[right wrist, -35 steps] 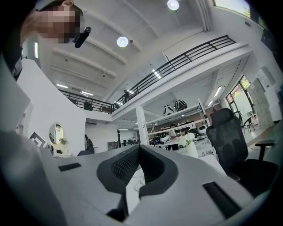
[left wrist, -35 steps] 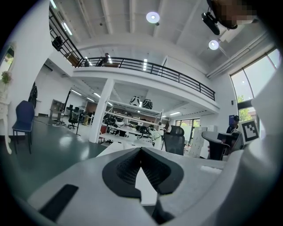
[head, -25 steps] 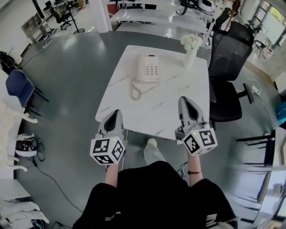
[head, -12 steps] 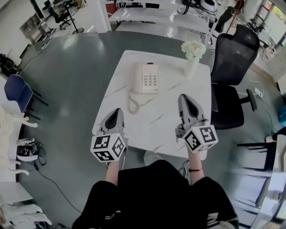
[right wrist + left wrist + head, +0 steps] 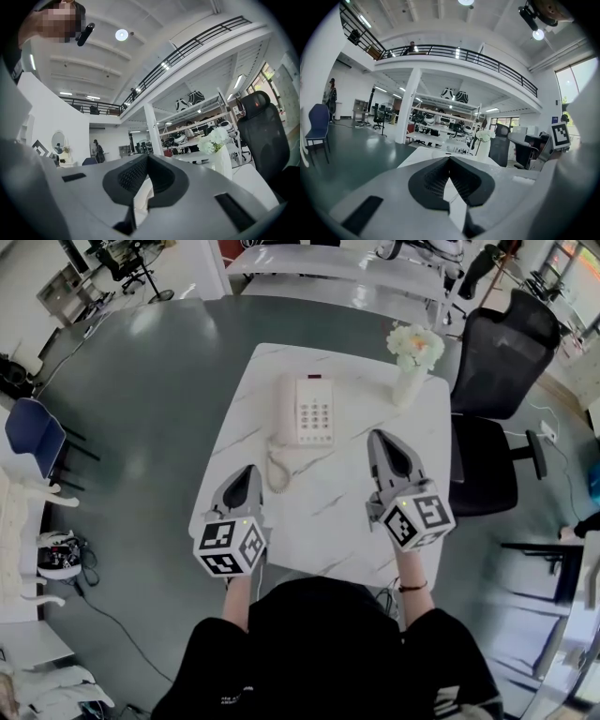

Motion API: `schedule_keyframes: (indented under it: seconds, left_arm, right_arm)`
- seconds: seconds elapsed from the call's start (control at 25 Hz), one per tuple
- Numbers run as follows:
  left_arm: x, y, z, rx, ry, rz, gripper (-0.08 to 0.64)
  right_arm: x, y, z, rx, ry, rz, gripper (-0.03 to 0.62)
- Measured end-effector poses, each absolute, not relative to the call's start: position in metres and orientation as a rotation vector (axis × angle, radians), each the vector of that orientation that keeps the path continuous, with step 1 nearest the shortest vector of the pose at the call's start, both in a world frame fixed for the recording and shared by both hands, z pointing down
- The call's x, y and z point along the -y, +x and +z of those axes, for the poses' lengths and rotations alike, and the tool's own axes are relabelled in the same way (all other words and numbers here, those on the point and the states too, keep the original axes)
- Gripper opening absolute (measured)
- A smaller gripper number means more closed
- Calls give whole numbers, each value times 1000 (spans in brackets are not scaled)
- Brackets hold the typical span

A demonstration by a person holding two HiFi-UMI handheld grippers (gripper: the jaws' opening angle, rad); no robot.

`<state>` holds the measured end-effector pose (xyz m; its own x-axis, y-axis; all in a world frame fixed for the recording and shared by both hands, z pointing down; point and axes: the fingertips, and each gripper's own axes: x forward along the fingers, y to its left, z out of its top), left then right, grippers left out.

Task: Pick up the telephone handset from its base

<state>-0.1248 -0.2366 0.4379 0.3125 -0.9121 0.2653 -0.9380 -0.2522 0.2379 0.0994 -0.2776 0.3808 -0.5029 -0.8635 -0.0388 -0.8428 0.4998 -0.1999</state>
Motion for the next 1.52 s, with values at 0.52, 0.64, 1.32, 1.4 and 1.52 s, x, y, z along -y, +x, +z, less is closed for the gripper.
schedule_keyframes:
  seconds: [0.52,0.64,1.32,1.4,1.52]
  left_arm:
    - [315,-111,492,1577,2165,292,-2]
    - [332,-105,506,1538,2157,322,-2]
    - [425,-87,567,1441,2089,421,117]
    - [431,-86,574,1438,2074,419,150]
    - [439,-82,581,1430,2065,416,200]
  right_arm:
    - [338,87,436,-2600,-1544,-428,-9]
    - [353,84,449,-2601,-1560,-448,-9]
    - [399,68,507,-2625,-1586,-569,-9]
    - [403,67,511,-2620,-1585,-584,-9]
    - [409,67,518,-2612,-1588,-605,-9]
